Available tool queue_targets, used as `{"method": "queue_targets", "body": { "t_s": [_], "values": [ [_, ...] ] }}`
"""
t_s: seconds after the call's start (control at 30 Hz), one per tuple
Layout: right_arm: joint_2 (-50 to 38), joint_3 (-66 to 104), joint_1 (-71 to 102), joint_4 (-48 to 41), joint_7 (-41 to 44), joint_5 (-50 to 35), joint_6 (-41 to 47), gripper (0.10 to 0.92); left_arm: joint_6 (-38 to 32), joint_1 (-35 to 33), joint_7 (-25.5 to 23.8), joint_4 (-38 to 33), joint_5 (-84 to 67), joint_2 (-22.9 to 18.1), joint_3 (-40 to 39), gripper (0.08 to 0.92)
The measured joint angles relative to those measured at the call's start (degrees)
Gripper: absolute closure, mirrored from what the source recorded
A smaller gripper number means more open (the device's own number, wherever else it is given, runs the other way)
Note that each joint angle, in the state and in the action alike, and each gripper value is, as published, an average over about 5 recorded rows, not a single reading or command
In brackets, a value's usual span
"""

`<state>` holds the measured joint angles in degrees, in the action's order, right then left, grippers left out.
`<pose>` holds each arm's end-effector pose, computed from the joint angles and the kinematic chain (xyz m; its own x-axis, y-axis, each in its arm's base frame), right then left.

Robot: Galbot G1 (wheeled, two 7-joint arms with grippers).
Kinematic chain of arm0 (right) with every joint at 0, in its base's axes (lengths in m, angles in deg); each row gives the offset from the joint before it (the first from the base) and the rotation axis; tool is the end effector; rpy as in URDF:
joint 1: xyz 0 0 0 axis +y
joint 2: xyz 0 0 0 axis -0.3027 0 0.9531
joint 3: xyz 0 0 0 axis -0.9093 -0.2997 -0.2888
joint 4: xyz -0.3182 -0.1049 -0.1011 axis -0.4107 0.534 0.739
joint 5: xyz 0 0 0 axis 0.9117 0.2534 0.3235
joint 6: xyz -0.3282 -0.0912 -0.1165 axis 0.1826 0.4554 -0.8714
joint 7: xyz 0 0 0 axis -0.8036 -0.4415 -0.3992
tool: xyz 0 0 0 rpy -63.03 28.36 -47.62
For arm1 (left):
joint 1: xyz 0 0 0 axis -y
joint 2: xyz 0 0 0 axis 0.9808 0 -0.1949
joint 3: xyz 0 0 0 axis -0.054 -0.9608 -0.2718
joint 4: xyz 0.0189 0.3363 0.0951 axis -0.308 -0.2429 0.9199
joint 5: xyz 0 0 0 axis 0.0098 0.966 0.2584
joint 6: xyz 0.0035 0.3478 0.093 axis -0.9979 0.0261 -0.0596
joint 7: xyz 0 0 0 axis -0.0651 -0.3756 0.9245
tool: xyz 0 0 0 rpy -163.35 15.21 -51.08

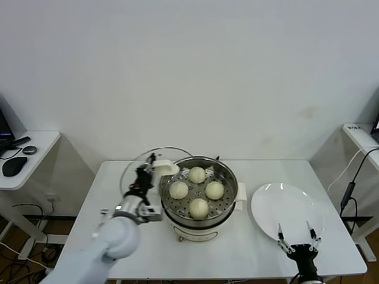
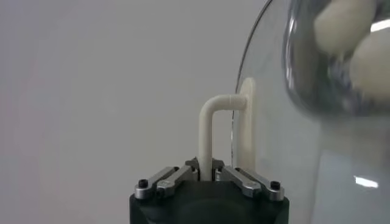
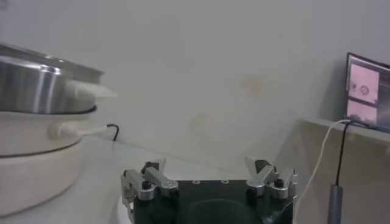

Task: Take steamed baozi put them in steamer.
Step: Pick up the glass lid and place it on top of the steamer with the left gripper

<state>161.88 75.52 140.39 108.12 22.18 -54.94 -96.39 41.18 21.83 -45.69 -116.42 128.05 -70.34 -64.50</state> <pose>0.1369 -0.1195 -0.3933 -0.9965 0.0839 0.0006 0.0798 0.9499 -0.3021 0.3142 -0.0364 -0.2248 -0.9860 0.1623 0.0380 0.0562 0.1089 0.9925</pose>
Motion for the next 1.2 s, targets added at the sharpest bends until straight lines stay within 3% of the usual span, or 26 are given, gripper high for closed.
{"method": "queue_targets", "body": {
  "t_s": [0.53, 0.9, 1.2],
  "values": [
    [0.4, -0.8, -0.2, -0.8, -0.6, 2.2, -0.4, 0.203, 4.5, 5.0, -10.5, 4.7, 17.7, -13.2, -8.6, 0.825],
    [0.2, -0.9, 0.0, -1.0, -0.6, 2.4, -0.5, 0.203, 5.3, 3.9, -12.0, 7.8, 23.7, -19.9, -9.2, 0.825],
    [0.0, -1.2, 0.1, -0.9, -0.5, 2.3, -0.6, 0.203, 5.4, 1.6, -11.5, 9.1, 25.8, -22.2, -8.4, 0.825]
  ]
}}
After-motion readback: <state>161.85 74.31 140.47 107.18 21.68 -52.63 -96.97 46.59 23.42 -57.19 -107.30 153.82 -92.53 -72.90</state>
